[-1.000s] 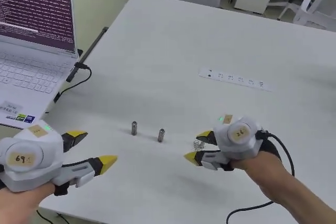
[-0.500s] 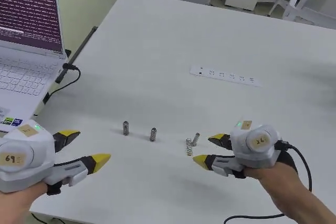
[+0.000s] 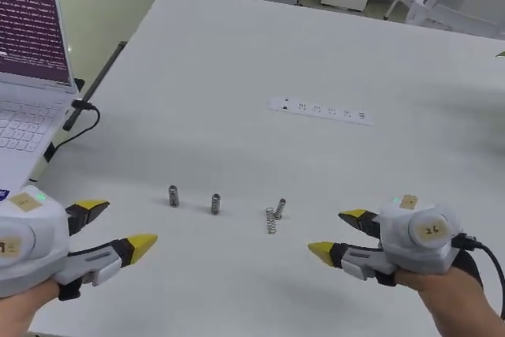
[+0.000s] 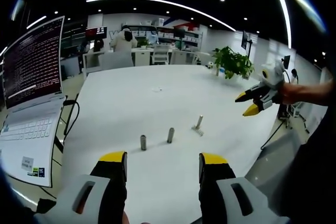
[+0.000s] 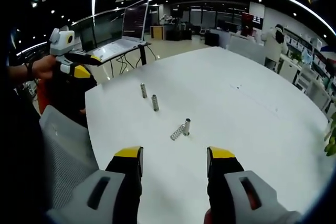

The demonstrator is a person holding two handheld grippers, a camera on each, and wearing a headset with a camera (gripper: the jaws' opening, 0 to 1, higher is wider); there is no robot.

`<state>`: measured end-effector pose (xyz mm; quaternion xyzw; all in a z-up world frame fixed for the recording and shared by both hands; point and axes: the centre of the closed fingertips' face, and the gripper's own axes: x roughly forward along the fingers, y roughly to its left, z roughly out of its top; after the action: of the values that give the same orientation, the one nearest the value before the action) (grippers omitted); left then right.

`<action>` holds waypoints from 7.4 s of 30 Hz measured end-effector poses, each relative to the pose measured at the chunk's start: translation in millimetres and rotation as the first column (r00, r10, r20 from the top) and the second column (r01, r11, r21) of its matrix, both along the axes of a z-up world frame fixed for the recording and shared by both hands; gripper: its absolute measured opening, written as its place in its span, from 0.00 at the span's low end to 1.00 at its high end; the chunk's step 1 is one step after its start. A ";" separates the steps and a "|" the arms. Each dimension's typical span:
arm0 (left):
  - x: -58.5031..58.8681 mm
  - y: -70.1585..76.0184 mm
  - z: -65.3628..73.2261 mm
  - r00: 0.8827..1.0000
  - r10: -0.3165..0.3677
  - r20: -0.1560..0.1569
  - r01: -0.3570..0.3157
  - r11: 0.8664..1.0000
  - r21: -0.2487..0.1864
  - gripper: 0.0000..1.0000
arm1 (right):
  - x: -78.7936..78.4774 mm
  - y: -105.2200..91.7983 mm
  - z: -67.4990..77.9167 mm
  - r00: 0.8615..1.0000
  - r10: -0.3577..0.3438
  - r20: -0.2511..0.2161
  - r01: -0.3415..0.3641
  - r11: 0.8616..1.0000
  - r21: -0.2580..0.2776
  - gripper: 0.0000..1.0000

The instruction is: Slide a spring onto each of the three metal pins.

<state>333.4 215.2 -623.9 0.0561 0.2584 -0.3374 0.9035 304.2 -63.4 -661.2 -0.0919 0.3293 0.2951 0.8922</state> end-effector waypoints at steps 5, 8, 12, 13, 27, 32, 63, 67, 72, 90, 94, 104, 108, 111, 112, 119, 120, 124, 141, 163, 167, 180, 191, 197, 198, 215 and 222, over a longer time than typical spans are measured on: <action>1.9 -12.8 -2.5 1.000 -0.028 -0.007 0.028 1.000 0.001 0.50 | -7.9 -12.1 0.4 0.998 -0.055 0.005 0.055 0.998 0.030 0.48; 2.4 -21.6 -3.9 0.999 -0.050 -0.012 0.050 0.999 0.003 0.50 | -14.6 -17.2 -2.4 0.997 -0.082 -0.003 0.082 0.996 0.038 0.50; 4.7 -33.0 -5.3 0.997 -0.076 -0.016 0.076 0.997 0.005 0.50 | -21.5 -21.4 -1.8 0.994 -0.109 -0.004 0.109 0.992 0.056 0.51; 5.2 -35.6 -5.6 0.996 -0.082 -0.017 0.082 0.997 0.003 0.50 | -22.7 -22.5 -2.0 0.993 -0.114 -0.005 0.114 0.992 0.059 0.51; 13.9 -71.8 -10.4 0.984 -0.176 -0.029 0.177 0.984 0.011 0.50 | -30.2 -34.3 -4.0 0.988 -0.156 -0.019 0.157 0.985 0.075 0.53; 11.2 -88.2 -15.1 0.973 -0.227 -0.037 0.228 0.973 0.021 0.49 | -32.8 -33.6 -4.3 0.987 -0.159 -0.022 0.161 0.984 0.081 0.54; 18.5 -178.0 -61.2 0.929 -0.346 -0.130 0.350 0.937 0.010 0.44 | -57.7 -19.3 -12.7 0.992 -0.110 -0.059 0.115 0.987 0.108 0.57; 25.7 -181.3 -69.4 0.934 -0.327 -0.145 0.332 0.943 0.008 0.43 | -58.8 -19.0 -13.4 0.993 -0.100 -0.064 0.106 0.988 0.114 0.56; 34.1 -184.9 -82.4 0.939 -0.298 -0.169 0.304 0.953 0.007 0.42 | -60.4 -18.3 -14.0 0.994 -0.083 -0.072 0.092 0.988 0.125 0.55; 52.7 -212.2 -127.2 0.945 -0.224 -0.236 0.239 0.970 0.035 0.39 | -66.3 -14.3 -19.3 0.994 0.005 -0.106 0.010 0.990 0.143 0.57; 54.7 -216.0 -137.5 0.950 -0.189 -0.250 0.207 0.977 0.047 0.37 | -67.3 -15.7 -20.2 0.993 0.021 -0.112 -0.005 0.989 0.146 0.58; 53.3 -228.5 -150.8 0.951 -0.155 -0.268 0.177 0.982 0.061 0.36 | -71.4 -19.9 -28.4 0.989 0.067 -0.135 -0.046 0.988 0.148 0.58; 54.5 -230.5 -151.7 0.955 -0.157 -0.251 0.184 0.979 0.084 0.33 | -68.6 -22.4 -29.6 0.988 0.072 -0.138 -0.051 0.987 0.152 0.58; 57.5 -228.7 -155.4 0.956 -0.144 -0.254 0.172 0.981 0.092 0.30 | -65.4 -22.7 -31.5 0.987 0.079 -0.140 -0.058 0.987 0.150 0.58; 60.2 -227.8 -155.8 0.960 -0.139 -0.245 0.168 0.981 0.100 0.28 | -64.1 -22.5 -31.7 0.987 0.082 -0.141 -0.061 0.987 0.149 0.58; 63.0 -218.3 -160.0 0.965 -0.140 -0.221 0.178 0.971 0.159 0.05 | -59.0 -16.3 -29.7 0.987 0.091 -0.133 -0.071 0.986 0.153 0.57; 62.4 -217.2 -160.1 0.966 -0.144 -0.214 0.181 0.969 0.167 0.04 | -59.1 -15.2 -30.0 0.987 0.094 -0.132 -0.073 0.985 0.153 0.57; 63.3 -209.5 -160.5 0.968 -0.135 -0.214 0.178 0.964 0.199 0.03 | -61.0 -13.2 -30.5 0.986 0.099 -0.135 -0.078 0.985 0.153 0.57; 47.4 -177.7 -141.9 0.972 -0.112 -0.208 0.154 0.969 0.194 0.03 | -63.8 -6.1 -27.7 0.989 0.086 -0.124 -0.066 0.986 0.156 0.55; 20.3 -150.6 -162.8 0.962 -0.127 -0.240 0.187 0.952 0.244 0.10 | -69.6 2.2 -25.7 0.991 0.061 -0.116 -0.043 0.988 0.147 0.55; 21.6 -152.9 -163.3 0.964 -0.133 -0.229 0.190 0.950 0.249 0.07 | -69.9 2.5 -25.1 0.992 0.056 -0.115 -0.039 0.989 0.143 0.55; 11.1 -148.0 -142.9 0.965 -0.125 -0.229 0.167 0.970 0.175 0.03 | -66.0 5.2 -20.4 0.994 0.040 -0.104 -0.024 0.988 0.150 0.55; -12.0 -133.9 -117.7 0.968 -0.155 -0.199 0.181 0.976 0.121 0.03 | -68.2 16.9 -23.4 0.991 0.065 -0.115 -0.046 0.986 0.161 0.56; -15.7 -130.2 -98.7 0.970 -0.174 -0.172 0.195 0.974 0.113 0.03 | -66.7 24.0 -22.2 0.990 0.077 -0.114 -0.057 0.984 0.170 0.55; -15.3 -129.1 -97.0 0.970 -0.176 -0.167 0.196 0.974 0.115 0.02 | -66.4 25.0 -22.0 0.990 0.078 -0.114 -0.057 0.984 0.171 0.55; -31.6 -135.8 -52.0 0.947 -0.311 -0.077 0.318 0.941 0.113 0.03 | -54.6 51.9 -6.6 0.986 0.146 -0.084 -0.124 0.968 0.220 0.50; -42.5 -143.5 -43.8 0.925 -0.374 -0.060 0.379 0.919 0.111 0.03 | -46.6 61.0 1.1 0.982 0.174 -0.070 -0.153 0.959 0.239 0.46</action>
<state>291.0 71.7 -667.6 0.1527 0.2794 -0.4897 0.8117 257.7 -2.3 -660.0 -0.0001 0.3236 0.4084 0.8535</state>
